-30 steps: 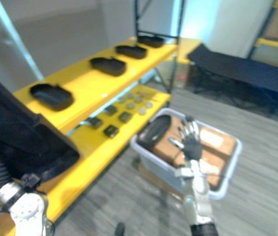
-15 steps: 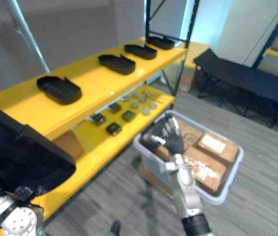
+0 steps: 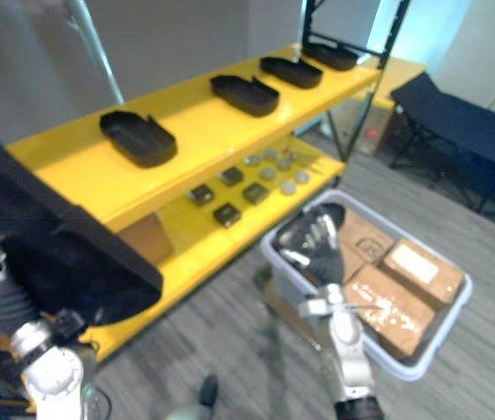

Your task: Walk over and take plastic housings, then place them on the shelf

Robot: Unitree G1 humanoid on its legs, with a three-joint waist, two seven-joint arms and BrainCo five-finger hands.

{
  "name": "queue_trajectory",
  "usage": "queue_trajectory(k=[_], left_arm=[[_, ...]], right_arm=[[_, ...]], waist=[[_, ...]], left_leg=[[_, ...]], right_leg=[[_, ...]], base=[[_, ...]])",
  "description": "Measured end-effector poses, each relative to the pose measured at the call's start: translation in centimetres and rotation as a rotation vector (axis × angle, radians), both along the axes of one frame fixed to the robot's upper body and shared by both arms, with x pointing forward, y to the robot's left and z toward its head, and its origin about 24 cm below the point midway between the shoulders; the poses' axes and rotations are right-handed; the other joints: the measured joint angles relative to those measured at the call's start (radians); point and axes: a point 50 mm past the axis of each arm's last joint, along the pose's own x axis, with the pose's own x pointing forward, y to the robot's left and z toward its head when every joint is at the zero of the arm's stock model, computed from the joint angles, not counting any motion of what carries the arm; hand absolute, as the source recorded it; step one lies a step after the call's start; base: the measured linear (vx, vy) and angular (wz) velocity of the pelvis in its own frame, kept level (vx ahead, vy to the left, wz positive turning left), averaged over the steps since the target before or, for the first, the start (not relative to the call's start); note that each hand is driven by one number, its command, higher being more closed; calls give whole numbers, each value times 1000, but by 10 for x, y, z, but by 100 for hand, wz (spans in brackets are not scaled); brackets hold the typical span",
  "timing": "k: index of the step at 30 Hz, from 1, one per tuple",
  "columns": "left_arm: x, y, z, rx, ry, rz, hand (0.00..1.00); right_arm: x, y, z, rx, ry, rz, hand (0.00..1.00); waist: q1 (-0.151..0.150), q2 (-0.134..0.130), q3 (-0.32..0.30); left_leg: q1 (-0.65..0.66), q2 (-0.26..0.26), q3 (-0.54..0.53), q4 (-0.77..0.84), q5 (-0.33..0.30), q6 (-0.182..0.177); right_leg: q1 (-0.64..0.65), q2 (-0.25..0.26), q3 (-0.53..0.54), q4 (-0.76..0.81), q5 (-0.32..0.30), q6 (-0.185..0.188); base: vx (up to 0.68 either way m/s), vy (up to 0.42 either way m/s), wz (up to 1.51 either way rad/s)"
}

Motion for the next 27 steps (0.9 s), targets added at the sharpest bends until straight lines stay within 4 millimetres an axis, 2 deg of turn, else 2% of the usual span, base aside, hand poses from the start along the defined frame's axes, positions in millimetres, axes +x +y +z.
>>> queue_trajectory(k=[2, 5, 7, 10, 11, 12, 16, 18, 22, 27], left_arm=[[1, 2, 5, 28, -17, 6, 100], [0, 4, 2, 21, 4, 23, 100], [-2, 6, -2, 16, 21, 28, 100], [-6, 7, -9, 7, 59, 36, 100], [-7, 6, -14, -10, 79, 39, 100], [-10, 5, -19, -31, 97, 41, 100], [-17, 6, -28, -56, 132, 63, 100], [-21, 9, -29, -51, 139, 81, 100], [-30, 20, -21, -39, 101, 153, 100], [-30, 16, -12, 35, 71, 191, 100]], right_arm=[[0, -5, 6, -18, -35, 2, 0], [1, -5, 8, -33, -55, 30, 0], [3, -3, 12, -40, -76, 52, 0], [4, -2, 14, -46, -88, 69, 0], [2, -3, 12, -47, -80, 71, 0], [-1, -4, 8, -49, -66, 68, 0], [-9, -6, -1, -54, -28, 75, 0], [-9, -5, -1, -52, -31, 78, 0], [-9, 3, -1, -24, -42, 98, 0], [-7, 3, 0, -18, -52, 94, 0]], waist=[[5, -3, 1], [11, -4, 2], [12, 4, 7], [13, 12, 21], [11, 23, 28], [7, 43, 41], [4, 69, 41], [8, 69, 41], [16, 51, 43], [17, 27, 44]], left_leg=[[-6, -3, 23, 6, 36, -14], [-4, 1, 46, 6, 48, -11], [-2, 11, 48, 6, 52, -18], [-2, 33, 60, 6, 63, -34], [0, 42, 63, 6, 65, -37], [10, 59, 71, 6, 62, -32], [14, 82, 130, 6, 51, -22], [13, 77, 132, 6, 51, -22], [3, 49, 131, 6, 54, -20], [11, -9, 107, 6, 47, -12]], right_leg=[[0, -4, -2, -14, -3, 4], [15, -1, 2, -53, -3, 5], [30, 20, 7, -86, -4, 6], [31, 40, 29, -96, -53, 44], [34, 46, 33, -93, -69, 72], [37, 59, 33, -83, -81, 66], [46, 69, 19, -73, -89, 67], [46, 65, 19, -74, -89, 67], [45, 39, 6, -78, -91, 70], [41, -21, -2, 20, -81, 73]], base=[[55, -42, 6], [18, -45, -3], [-57, -69, -9], [-155, -109, -12], [-177, -110, 0], [-182, -102, 3], [-111, -46, 14], [-15, -4, 3], [33, 8, 7], [90, 23, 25]])
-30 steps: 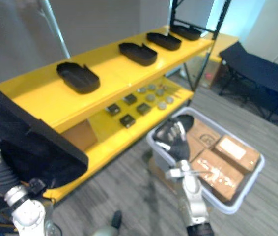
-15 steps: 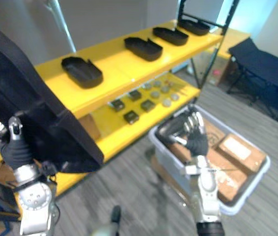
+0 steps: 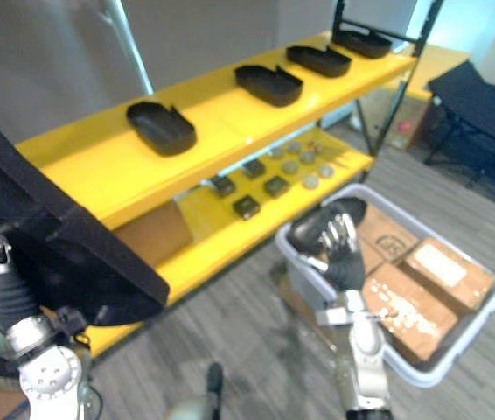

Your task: Walk over and take plastic housings, then place them on the shelf

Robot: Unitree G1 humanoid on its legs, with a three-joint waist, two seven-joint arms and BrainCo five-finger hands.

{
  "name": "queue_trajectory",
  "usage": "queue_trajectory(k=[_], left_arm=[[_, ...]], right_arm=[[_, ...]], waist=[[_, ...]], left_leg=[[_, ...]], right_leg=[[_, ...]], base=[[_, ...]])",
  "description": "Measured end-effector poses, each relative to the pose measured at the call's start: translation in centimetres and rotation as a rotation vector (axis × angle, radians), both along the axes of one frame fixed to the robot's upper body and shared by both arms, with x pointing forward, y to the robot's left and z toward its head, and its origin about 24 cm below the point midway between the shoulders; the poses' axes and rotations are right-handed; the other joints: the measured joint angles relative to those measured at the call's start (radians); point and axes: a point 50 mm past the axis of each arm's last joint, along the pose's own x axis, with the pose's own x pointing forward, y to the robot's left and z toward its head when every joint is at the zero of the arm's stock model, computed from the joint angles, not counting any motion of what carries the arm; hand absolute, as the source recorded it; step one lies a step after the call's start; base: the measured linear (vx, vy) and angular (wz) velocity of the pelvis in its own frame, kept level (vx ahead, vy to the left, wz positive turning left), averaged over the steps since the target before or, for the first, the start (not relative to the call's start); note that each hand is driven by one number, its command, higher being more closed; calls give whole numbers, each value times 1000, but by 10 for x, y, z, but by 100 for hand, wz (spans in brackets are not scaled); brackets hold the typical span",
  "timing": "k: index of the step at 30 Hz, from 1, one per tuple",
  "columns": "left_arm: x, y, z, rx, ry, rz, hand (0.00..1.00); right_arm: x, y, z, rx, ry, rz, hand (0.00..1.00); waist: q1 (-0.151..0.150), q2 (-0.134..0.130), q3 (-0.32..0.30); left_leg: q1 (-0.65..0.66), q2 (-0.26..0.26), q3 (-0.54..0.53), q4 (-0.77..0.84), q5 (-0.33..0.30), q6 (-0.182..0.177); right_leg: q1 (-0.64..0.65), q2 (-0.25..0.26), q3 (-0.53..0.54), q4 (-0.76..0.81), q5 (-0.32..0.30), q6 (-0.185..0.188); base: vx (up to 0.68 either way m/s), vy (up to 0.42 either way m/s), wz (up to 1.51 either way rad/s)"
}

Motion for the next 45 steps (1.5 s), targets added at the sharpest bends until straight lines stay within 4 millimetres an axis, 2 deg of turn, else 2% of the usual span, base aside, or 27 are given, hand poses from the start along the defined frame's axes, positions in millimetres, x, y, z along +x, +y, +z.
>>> queue_trajectory(k=[1, 4, 6, 7, 8, 9, 11, 13, 16, 18, 20, 21, 23, 24, 26, 28, 30, 32, 33, 36, 38, 41, 42, 43, 45], left_arm=[[1, -1, 1, 9, -2, 2, 100], [3, 1, 5, 24, -22, 13, 100], [2, 8, 8, 29, -37, 45, 100], [1, 9, 9, 28, -39, 49, 100], [1, 11, 10, 37, -42, 50, 100], [3, 11, 13, 54, -47, 39, 100], [9, 12, 14, 33, -57, 20, 100], [17, 12, 13, 24, -48, 6, 100], [25, 14, 8, -18, -16, -7, 100], [26, 13, 7, -29, -13, -20, 100], [26, 14, 7, -22, -3, -20, 100], [26, 14, 4, -33, 6, -17, 100], [22, 7, -9, -84, 53, -22, 100], [22, 4, -12, -92, 65, -27, 100], [22, 1, -12, -112, 54, -24, 100], [21, 0, -14, -131, 56, -16, 100], [22, -2, -16, -144, 64, -5, 100], [26, -12, -16, -133, 71, -30, 100], [29, -19, -15, -119, 72, -57, 100], [31, -20, -11, -86, 67, -61, 100], [32, -20, -10, -62, 79, -76, 100], [30, -14, -9, 14, 107, -81, 100], [29, -12, -8, 22, 111, -75, 100], [20, -5, -5, 49, 113, -93, 100], [20, -5, -5, 49, 113, -93, 100]], right_arm=[[0, 0, 0, 0, -2, -1, 0], [2, 1, 8, 12, -63, 3, 0], [6, 8, 16, 13, -114, 25, 0], [7, 10, 18, 13, -121, 32, 0], [8, 12, 20, 5, -132, 41, 0], [10, 17, 19, -2, -130, 60, 0], [13, 25, 19, -11, -127, 92, 0], [15, 29, 20, -11, -127, 107, 0], [16, 30, 19, -15, -116, 116, 0], [16, 29, 19, -20, -115, 116, 0], [15, 32, 17, -15, -102, 132, 0], [15, 33, 16, -21, -93, 148, 0], [14, 30, 16, -53, -97, 180, 0], [14, 30, 17, -63, -99, 206, 0], [13, 31, 23, -77, -116, 249, 0], [11, 32, 32, -85, -165, 298, 0], [7, 34, 43, -87, -234, 344, 0], [4, 40, 48, -90, -267, 384, 0], [4, 48, 48, -85, -270, 416, 0], [6, 71, 55, -78, -298, 501, 0], [15, 92, 56, -91, -294, 544, 0], [23, 101, 51, -54, -237, 506, 0], [24, 102, 50, -47, -227, 500, 0], [13, 94, 20, -32, -89, 427, 0], [13, 94, 20, -32, -89, 427, 0]], waist=[[-1, -1, 0], [0, 0, 0], [2, -5, -3], [5, -7, -4], [3, -6, -3], [3, 5, 1], [2, 4, 0], [2, 13, 4], [-10, 15, 5], [-13, 8, 1], [-7, -37, -27], [-6, -59, -46], [-4, 3, -62], [1, 28, -76], [-5, 40, -84], [-7, 36, -86], [-11, 35, -86], [-14, 35, -86], [-12, 36, -87], [-10, 44, -94], [4, 49, -106], [41, 44, -111], [43, 41, -113], [18, 23, -149], [18, 21, -148]], left_leg=[[4, -3, -9, 0, -5, 3], [23, -4, -45, 0, -30, 13], [22, -4, -69, -1, -46, 25], [22, -5, -75, -1, -51, 29], [22, -5, -95, -1, -60, 41], [22, 8, -121, 0, -68, 52], [28, 20, -147, 0, -75, 64], [40, 35, -162, 1, -87, 64], [30, 45, -188, 83, -149, 51], [22, 44, -198, 120, -180, 31], [17, 21, -195, 124, -200, -2], [16, 11, -195, 120, -206, -16], [19, 74, -162, 125, -210, -50], [19, 105, -137, 118, -209, -71], [32, 144, -93, 115, -208, -83], [40, 161, -52, 122, -208, -83], [39, 163, -30, 124, -208, -83], [37, 154, 2, 120, -212, -72], [34, 147, 15, 116, -208, -59], [23, 131, 19, 85, -179, -34], [24, 106, 19, 30, -129, -28], [25, 79, 17, 2, -101, -31], [26, 73, 18, 3, -99, -29], [56, 62, 89, -6, -94, -25], [56, 62, 89, -6, -94, -25]], right_leg=[[-6, -5, 2, 31, 4, -6], [-81, -26, 42, 240, 61, -93], [-166, -31, 109, 378, 173, -131], [-180, -30, 123, 399, 210, -125], [-206, -26, 142, 437, 288, -124], [-238, -17, 166, 474, 215, -117], [-265, 21, 171, 439, 32, -114], [-276, 72, 194, 310, 1, -117], [-295, 124, 268, 132, 8, -109], [-296, 131, 281, 34, 34, -101], [-293, 131, 298, -49, 125, -104], [-286, 119, 302, -76, 151, -27], [-254, 179, 278, -133, 181, -61], [-243, 209, 279, -169, 199, -64], [-226, 243, 277, -189, 204, -70], [-216, 255, 272, -196, 204, -70], [-203, 253, 251, -211, 204, -71], [-165, 237, 178, -230, 197, -81], [-142, 223, 130, -238, 196, -81], [-120, 195, 42, -244, 191, -75], [-119, 168, -15, -241, 183, -59], [-117, 145, -50, -236, 182, -55], [-116, 139, -53, -235, 182, -55], [-120, 123, -28, -237, 192, -41], [-120, 123, -28, -237, 193, -40]], base=[[82, 25, 41], [118, 37, 39], [144, 59, 36], [164, 55, 35], [174, 21, 38], [177, 6, 37], [149, -7, 31], [130, -32, 30], [115, -114, 26], [116, -183, 24], [129, -280, 15], [151, -334, 10], [178, -305, -10], [155, -225, -18], [127, -188, -18], [78, -112, -12], [31, -39, 15], [-7, 13, 71], [-16, 40, 86], [-2, 55, 94], [25, 79, 81], [22, 59, 37], [18, 27, 6], [0, 0, 0], [0, 0, 0]])
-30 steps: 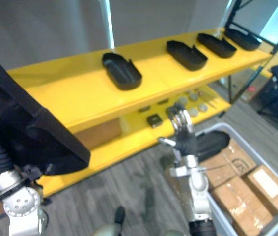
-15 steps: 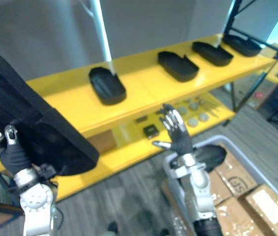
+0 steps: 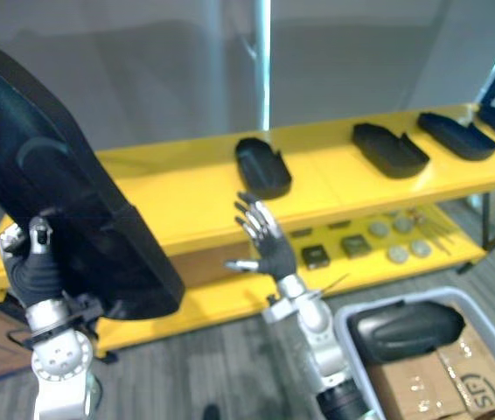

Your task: Walk over and take plastic housings, then place them on the shelf

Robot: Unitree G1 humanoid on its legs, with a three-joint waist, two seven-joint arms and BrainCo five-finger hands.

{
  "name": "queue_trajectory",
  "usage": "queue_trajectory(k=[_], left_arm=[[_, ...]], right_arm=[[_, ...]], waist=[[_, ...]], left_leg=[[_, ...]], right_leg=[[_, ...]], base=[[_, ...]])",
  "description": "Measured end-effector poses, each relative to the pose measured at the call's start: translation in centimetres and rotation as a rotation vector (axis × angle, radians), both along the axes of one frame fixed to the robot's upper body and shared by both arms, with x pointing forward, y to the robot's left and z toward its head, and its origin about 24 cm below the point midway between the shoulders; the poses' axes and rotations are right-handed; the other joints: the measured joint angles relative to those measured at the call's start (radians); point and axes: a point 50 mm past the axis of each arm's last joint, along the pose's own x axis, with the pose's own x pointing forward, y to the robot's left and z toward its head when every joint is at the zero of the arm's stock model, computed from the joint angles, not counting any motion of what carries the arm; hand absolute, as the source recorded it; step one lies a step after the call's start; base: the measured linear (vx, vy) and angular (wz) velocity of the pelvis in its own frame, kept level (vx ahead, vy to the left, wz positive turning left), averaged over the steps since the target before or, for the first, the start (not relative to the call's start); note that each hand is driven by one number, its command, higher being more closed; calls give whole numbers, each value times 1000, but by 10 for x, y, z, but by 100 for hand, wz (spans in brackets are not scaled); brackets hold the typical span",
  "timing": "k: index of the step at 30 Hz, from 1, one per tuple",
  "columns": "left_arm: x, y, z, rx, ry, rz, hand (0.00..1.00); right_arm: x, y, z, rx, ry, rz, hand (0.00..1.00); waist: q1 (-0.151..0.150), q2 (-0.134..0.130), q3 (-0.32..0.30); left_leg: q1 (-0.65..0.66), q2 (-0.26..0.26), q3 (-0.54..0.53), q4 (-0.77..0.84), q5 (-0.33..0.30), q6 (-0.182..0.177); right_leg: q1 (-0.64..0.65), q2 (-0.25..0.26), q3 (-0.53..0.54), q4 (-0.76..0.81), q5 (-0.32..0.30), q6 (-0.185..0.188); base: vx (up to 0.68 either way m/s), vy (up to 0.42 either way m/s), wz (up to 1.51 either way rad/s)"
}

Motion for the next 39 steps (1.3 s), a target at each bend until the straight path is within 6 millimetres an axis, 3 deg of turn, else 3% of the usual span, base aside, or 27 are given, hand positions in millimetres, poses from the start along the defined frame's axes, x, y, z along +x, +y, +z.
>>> queue_trajectory(k=[4, 8, 10, 13, 15, 18, 23, 26, 28, 32, 35, 37, 39], left_arm=[[-1, 0, 2, -1, -9, 1, 100], [-3, 1, 1, -24, -15, 11, 100], [-5, 2, -2, -58, -15, 20, 100], [-6, 1, -5, -106, -26, 58, 100], [-7, 1, -7, -136, -33, 86, 100], [-7, 3, -8, -131, -15, 111, 100], [-24, 24, -21, -129, 71, 225, 100], [-31, 27, -28, -147, 108, 251, 100], [-33, 25, -31, -167, 119, 251, 100], [-35, 24, -32, -157, 122, 199, 100], [-34, 19, -29, -138, 105, 141, 100], [-26, 11, -24, -108, 85, 61, 100], [-18, 8, -18, -72, 64, 14, 100]], right_arm=[[-6, -12, -13, 7, 57, -60, 0], [-18, -58, -41, -5, 197, -310, 0], [-29, -92, -51, -28, 247, -467, 0], [-44, -130, -57, -58, 277, -629, 0], [-47, -140, -53, -59, 259, -665, 0], [-42, -124, -46, -47, 210, -593, 0], [-11, -46, -32, -49, 131, -282, 0], [-3, -32, -29, -55, 119, -226, 0], [-2, -32, -29, -81, 117, -229, 0], [2, -34, -37, -132, 168, -248, 0], [4, -45, -37, -134, 178, -306, 0], [0, -59, -43, -125, 210, -380, 0], [-8, -68, -53, -121, 259, -431, 0]], waist=[[-3, -16, 8], [-33, -25, 17], [-61, -30, 30], [-87, -20, 39], [-97, -5, 50], [-95, 10, 52], [-21, 5, 48], [16, -4, 42], [16, -5, 43], [42, -15, 46], [35, -21, 50], [21, -33, 77], [0, -47, 108]], left_leg=[[2, 3, 16, 0, 0, 0], [3, 8, 46, 0, -1, 1], [21, 14, 72, 0, -5, 2], [32, 19, 89, 0, -10, 1], [32, 19, 89, 0, -12, 1], [11, 19, 49, 0, -13, -3], [-36, 0, -76, 0, 15, -1], [-72, -32, -139, 1, 41, 16], [-91, -55, -124, 2, 60, 41], [-97, -80, -124, 0, 61, 51], [-87, -81, -29, 0, 34, 72], [-61, -78, 37, 1, 22, 81], [-29, -74, 50, 1, 16, 89]], right_leg=[[-10, -1, 21, 8, -2, -3], [-35, -2, 61, 30, -2, -3], [-36, 0, 88, 36, -2, -3], [-34, 4, 109, 36, -6, -8], [-33, 4, 107, 36, -8, -5], [-29, 8, 70, 33, -14, 0], [1, 7, -61, 35, -28, 4], [28, -4, -144, 34, -41, 4], [60, -11, -198, 37, -49, -1], [70, -38, -220, 94, -92, -11], [62, -60, -199, 115, -108, -17], [11, -121, -156, 261, -141, -34], [-64, -168, -75, 460, -125, -61]], base=[[2, 0, -9], [-16, 4, -22], [-43, -1, -31], [-35, -8, -25], [-48, -3, -6], [-16, -15, 36], [59, -40, 73], [86, -11, 105], [62, 77, 143], [-22, 48, 48], [-62, 60, -10], [-43, 75, -29], [-29, 68, -25]])
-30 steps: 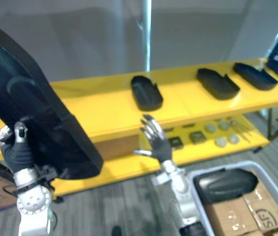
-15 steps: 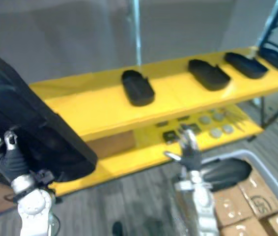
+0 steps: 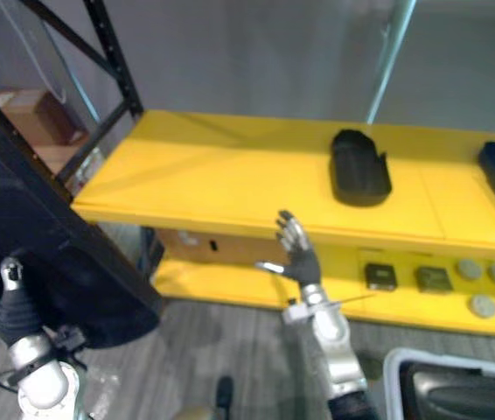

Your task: Walk over and take plastic housings, then place them on the shelf

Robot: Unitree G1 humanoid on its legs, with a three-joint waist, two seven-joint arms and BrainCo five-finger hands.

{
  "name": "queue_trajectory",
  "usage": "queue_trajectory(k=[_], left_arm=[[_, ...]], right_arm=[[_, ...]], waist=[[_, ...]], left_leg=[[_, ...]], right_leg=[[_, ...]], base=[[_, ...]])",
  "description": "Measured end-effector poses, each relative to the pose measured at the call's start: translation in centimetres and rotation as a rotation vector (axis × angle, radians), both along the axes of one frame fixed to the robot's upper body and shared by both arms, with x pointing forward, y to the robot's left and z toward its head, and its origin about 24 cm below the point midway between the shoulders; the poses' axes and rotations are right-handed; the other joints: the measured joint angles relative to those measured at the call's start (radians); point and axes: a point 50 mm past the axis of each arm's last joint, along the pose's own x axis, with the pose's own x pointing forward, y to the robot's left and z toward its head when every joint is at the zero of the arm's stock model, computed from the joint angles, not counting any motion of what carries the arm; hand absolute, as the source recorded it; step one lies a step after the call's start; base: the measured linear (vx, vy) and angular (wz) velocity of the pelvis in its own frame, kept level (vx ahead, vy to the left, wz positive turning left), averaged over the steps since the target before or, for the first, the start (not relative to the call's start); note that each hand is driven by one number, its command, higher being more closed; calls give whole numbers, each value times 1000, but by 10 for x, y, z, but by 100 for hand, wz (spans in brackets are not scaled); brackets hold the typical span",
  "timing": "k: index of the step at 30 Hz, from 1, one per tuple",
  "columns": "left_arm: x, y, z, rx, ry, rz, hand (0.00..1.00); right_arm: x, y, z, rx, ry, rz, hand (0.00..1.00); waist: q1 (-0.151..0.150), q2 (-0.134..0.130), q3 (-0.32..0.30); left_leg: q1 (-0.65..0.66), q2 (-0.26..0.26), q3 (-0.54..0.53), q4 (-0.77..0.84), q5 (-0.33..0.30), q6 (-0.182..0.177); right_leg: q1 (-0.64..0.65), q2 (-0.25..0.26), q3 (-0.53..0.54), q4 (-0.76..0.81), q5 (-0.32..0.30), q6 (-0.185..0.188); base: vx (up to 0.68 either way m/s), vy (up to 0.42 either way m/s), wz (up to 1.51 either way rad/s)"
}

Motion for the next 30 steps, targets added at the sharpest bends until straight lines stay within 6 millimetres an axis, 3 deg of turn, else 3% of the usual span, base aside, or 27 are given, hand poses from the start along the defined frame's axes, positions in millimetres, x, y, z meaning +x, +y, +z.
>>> queue_trajectory(k=[1, 2, 3, 6, 7, 10, 11, 13, 14, 17, 19, 21, 23, 24, 26, 29, 30], left_arm=[[5, 0, 5, 37, -14, -26, 100], [9, 1, 7, 54, -16, -39, 100], [13, 3, 8, 68, -20, -45, 100], [24, 7, 12, 63, -41, -29, 100], [25, 7, 12, 53, -42, -16, 100], [26, 4, 11, 39, -44, -19, 100], [27, -1, 7, 8, -39, -28, 100], [26, -10, 3, -29, -36, -52, 100], [26, -12, 2, -35, -33, -62, 100], [27, -15, 1, -32, -24, -80, 100], [26, -14, 0, -37, -19, -74, 100], [26, -12, -5, -49, 5, -63, 100], [26, -12, -11, -70, 35, -52, 100], [23, -13, -15, -77, 48, -50, 100], [25, -16, -14, -80, 41, -62, 100], [25, -17, -12, -68, 28, -71, 100], [24, -15, -13, -59, 35, -67, 100]], right_arm=[[-6, -3, -6, 14, 26, -22, 0], [-10, -4, -10, 30, 43, -40, 0], [-13, -4, -12, 41, 48, -54, 0], [-16, -8, -3, 62, 5, -79, 0], [-18, -11, 2, 60, -20, -83, 0], [-24, -15, 10, 58, -67, -97, 0], [-24, -21, 14, 48, -90, -115, 0], [-27, -30, 17, 39, -104, -154, 0], [-29, -35, 18, 27, -104, -171, 0], [-30, -40, 19, 29, -106, -203, 0], [-28, -41, 21, 29, -118, -206, 0], [-28, -42, 22, 28, -128, -206, 0], [-32, -47, 23, 7, -138, -204, 0], [-35, -51, 23, -4, -149, -214, 0], [-38, -64, 27, -16, -177, -266, 0], [-46, -75, 25, -34, -174, -327, 0], [-47, -76, 24, -39, -167, -338, 0]], waist=[[-20, -7, 26], [-32, -4, 32], [-43, -5, 32], [-57, 1, 36], [-67, 1, 36], [-77, -5, 34], [-86, 11, 32], [-77, 43, 18], [-84, 63, 9], [-83, 67, 7], [-79, 58, 15], [-81, 57, 42], [-82, 82, 54], [-82, 90, 50], [-89, 103, 43], [-98, 111, 41], [-96, 116, 35]], left_leg=[[25, 13, -6, 0, -5, 7], [31, 31, -4, 0, -7, 9], [32, 53, 0, -1, -8, 8], [31, 100, 49, -1, -16, -7], [29, 101, 52, -1, -16, -14], [22, 86, 52, -1, -18, -36], [14, 88, 54, -1, -24, -44], [-1, 114, 107, 47, -26, -42], [5, 122, 107, 13, -14, -73], [16, 149, 125, 16, -17, -88], [-30, 188, 145, 185, -91, -74], [-115, 252, 130, 505, -150, -5], [-164, 294, 66, 699, -150, -13], [-163, 289, 52, 687, -184, -46], [-150, 241, 47, 553, -193, -51], [-86, 184, 21, 315, -131, -84], [-49, 181, 20, 285, -128, -117]], right_leg=[[-55, -13, 55, 111, 12, -44], [-83, 0, 89, 134, -21, -53], [-108, 26, 109, 107, -50, -44], [-152, 92, 155, -85, -34, -8], [-137, 109, 169, -157, -18, 16], [-66, 147, 188, -273, -22, 25], [-54, 153, 180, -330, 4, 59], [-44, 165, 162, -393, 69, 55], [-35, 186, 161, -421, 110, 57], [-26, 214, 172, -428, 135, 37], [-21, 227, 203, -418, 119, 16], [19, 239, 239, -397, 87, 6], [68, 247, 275, -390, 71, -6], [72, 237, 296, -387, 65, -5], [68, 214, 324, -386, 61, 1], [97, 196, 348, -381, 36, 42], [104, 193, 371, -361, 11, 65]], base=[[-15, 36, -20], [-24, -5, -20], [-38, -24, -36], [-40, -51, -43], [-19, -84, -19], [25, -182, 16], [27, -83, 25], [79, -58, 18], [139, -97, 24], [147, -92, -4], [146, -112, -44], [115, -152, -61], [130, -27, -67], [179, 65, -62], [143, 69, -47], [189, 170, -27], [133, 184, -32]])
